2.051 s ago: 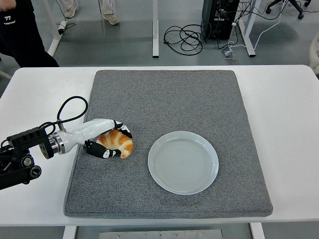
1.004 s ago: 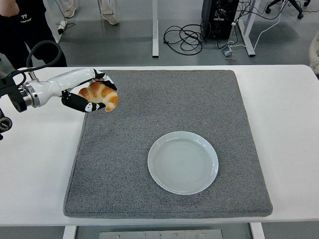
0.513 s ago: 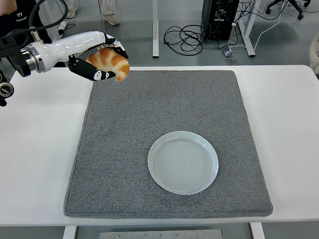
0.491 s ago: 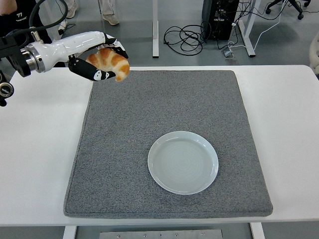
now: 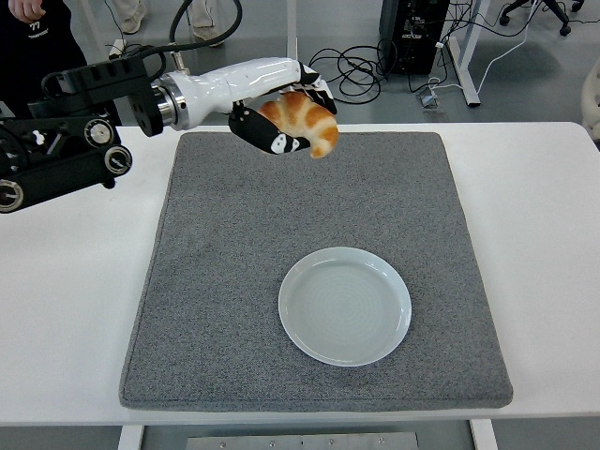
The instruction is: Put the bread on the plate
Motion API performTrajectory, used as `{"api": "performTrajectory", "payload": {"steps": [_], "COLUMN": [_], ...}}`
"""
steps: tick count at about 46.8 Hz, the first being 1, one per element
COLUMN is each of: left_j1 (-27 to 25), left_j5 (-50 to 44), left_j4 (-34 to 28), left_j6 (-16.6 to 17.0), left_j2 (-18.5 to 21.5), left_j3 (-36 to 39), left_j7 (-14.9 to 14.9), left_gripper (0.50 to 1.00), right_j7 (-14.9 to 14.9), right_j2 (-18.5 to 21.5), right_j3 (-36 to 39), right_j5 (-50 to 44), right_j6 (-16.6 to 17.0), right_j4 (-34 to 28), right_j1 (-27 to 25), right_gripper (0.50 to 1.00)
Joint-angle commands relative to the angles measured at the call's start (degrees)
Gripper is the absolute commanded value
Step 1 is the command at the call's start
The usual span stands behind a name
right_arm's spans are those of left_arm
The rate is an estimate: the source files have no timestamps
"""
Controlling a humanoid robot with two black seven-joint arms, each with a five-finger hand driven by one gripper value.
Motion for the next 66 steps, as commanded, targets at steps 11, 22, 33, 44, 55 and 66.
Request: {"api": "performTrajectory", "payload": {"steps": [11,22,33,44,55,66], "left_j1": [-0.9,-0.3,2.3,6.6,11.3,17.0], "left_j5": [-1.3,-1.2,-1.1,0.2,3.3,9.8], "left_j4": [3.7,3.4,2.0,0.4,-1.4,-1.5], "left_j6": [0.2,0.4,1.3,2.8,3.9,5.3], "left_j2": [-9.9,-13.4,-16.4,-16.4,-14.8,-14.4], "left_j3": [0.3,0.6,1.2,4.3,4.3,4.3], "left_j7": [1.8,2.5,2.5,2.5,2.4,2.3], "left_gripper": [0.5,0.5,0.5,0.5,0.5,0.5], "right_j7": [0.0,0.0,0.0,0.0,0.0,0.0], "right_j2": [0.0,0.0,0.0,0.0,0.0,0.0], "right_j3": [0.0,0.0,0.0,0.0,0.0,0.0], "right_j5": [0.0,0.0,0.0,0.0,0.0,0.0], "right_j6": [0.0,0.0,0.0,0.0,0.0,0.0], "right_j4": [0.0,0.0,0.0,0.0,0.0,0.0], "right_j1": [0.0,0.0,0.0,0.0,0.0,0.0], "right_gripper": [1.0,1.0,1.0,1.0,1.0,1.0]}}
